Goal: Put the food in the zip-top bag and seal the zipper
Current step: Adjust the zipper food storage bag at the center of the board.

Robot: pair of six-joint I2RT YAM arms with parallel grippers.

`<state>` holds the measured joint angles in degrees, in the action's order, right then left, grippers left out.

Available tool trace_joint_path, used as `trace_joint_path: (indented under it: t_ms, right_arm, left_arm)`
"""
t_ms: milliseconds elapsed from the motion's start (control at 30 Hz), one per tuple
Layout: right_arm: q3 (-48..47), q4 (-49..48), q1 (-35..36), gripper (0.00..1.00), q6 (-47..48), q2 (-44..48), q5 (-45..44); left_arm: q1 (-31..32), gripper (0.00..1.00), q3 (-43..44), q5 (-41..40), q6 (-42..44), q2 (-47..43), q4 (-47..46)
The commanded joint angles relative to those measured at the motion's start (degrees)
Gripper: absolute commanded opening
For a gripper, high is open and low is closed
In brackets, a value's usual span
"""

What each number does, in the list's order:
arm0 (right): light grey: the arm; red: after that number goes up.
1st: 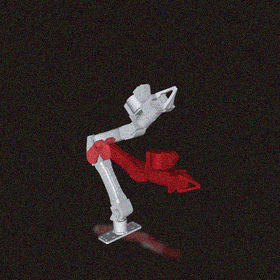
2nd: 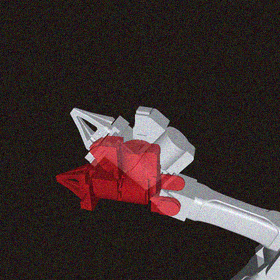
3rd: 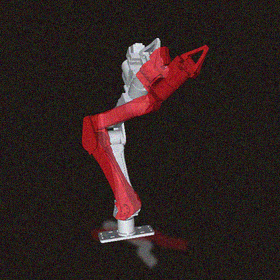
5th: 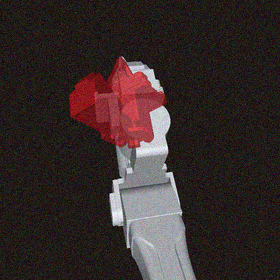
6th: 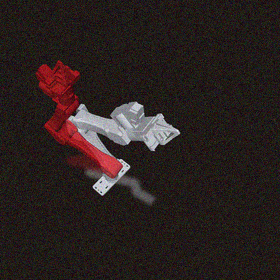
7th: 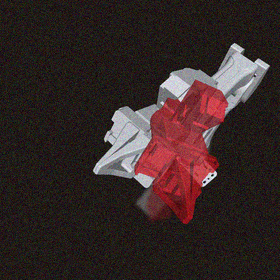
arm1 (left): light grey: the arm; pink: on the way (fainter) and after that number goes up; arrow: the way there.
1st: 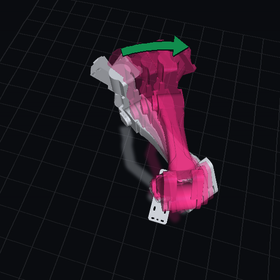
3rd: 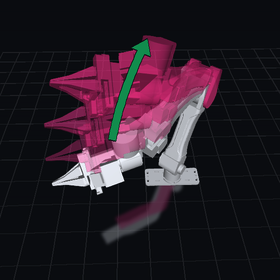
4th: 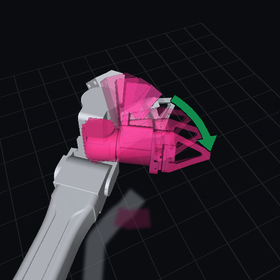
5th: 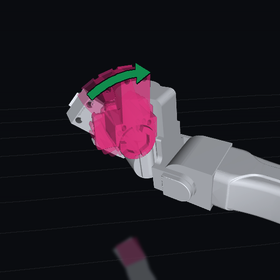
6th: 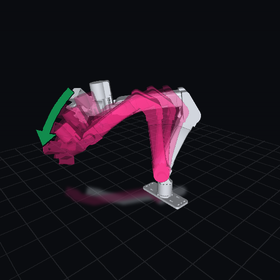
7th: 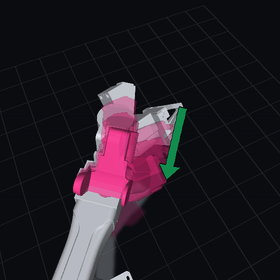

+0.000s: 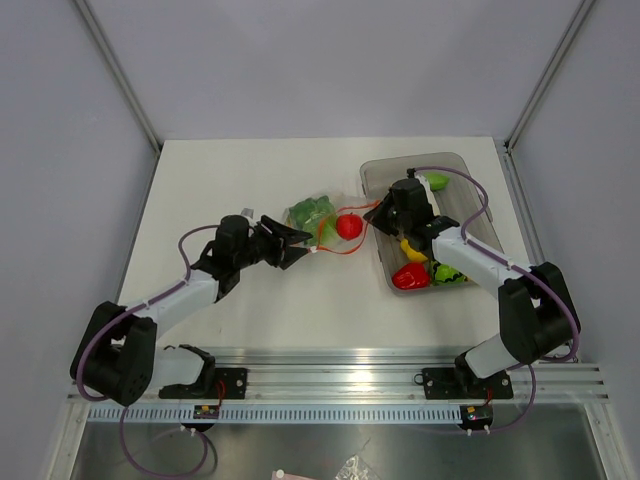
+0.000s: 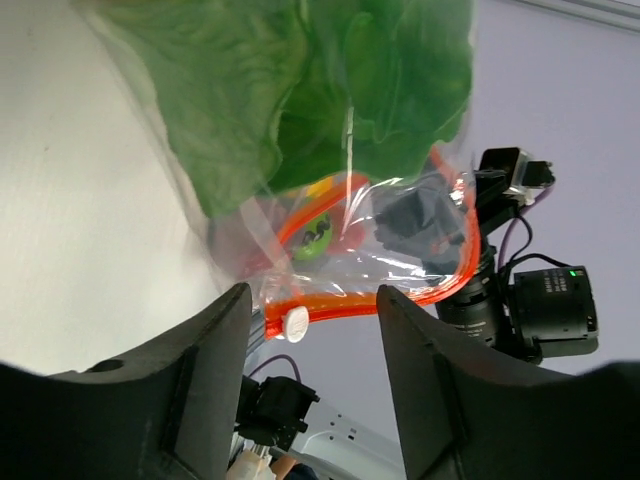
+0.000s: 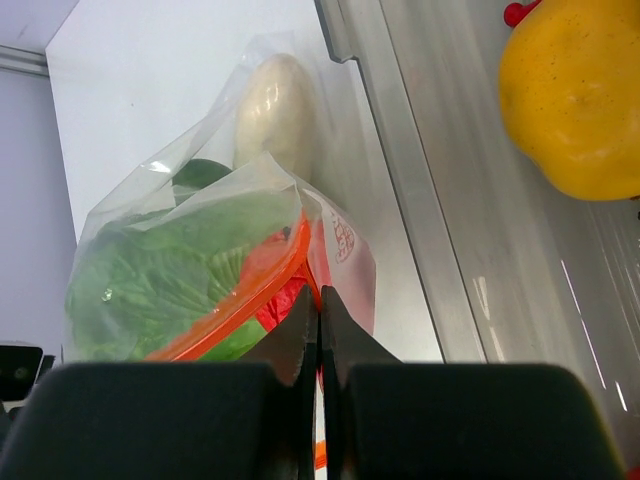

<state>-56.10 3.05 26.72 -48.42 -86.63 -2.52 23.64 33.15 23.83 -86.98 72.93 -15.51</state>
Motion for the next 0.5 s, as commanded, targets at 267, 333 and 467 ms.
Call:
trace_joint_path:
  t_ms: [267, 333, 467]
  right_arm:
    - [-3.93, 0.47, 0.44, 0.0, 0.35, -0.29, -2.4]
    - [-3.93, 0.47, 0.44, 0.0, 0.26, -0.38, -2.49]
    - [-4.11, 0.64, 0.53, 0.0, 0.35, -0.47, -2.57]
  left_arm:
    - [0.27, 0.55, -0.8, 1.04, 1.46, -3.15, 3.74]
    - [0.62, 0.55, -0.71, 1.82, 0.76, -2.09, 2.42]
    - [2.37, 0.55, -0.98, 2.01, -0.91, -0.33, 0.4]
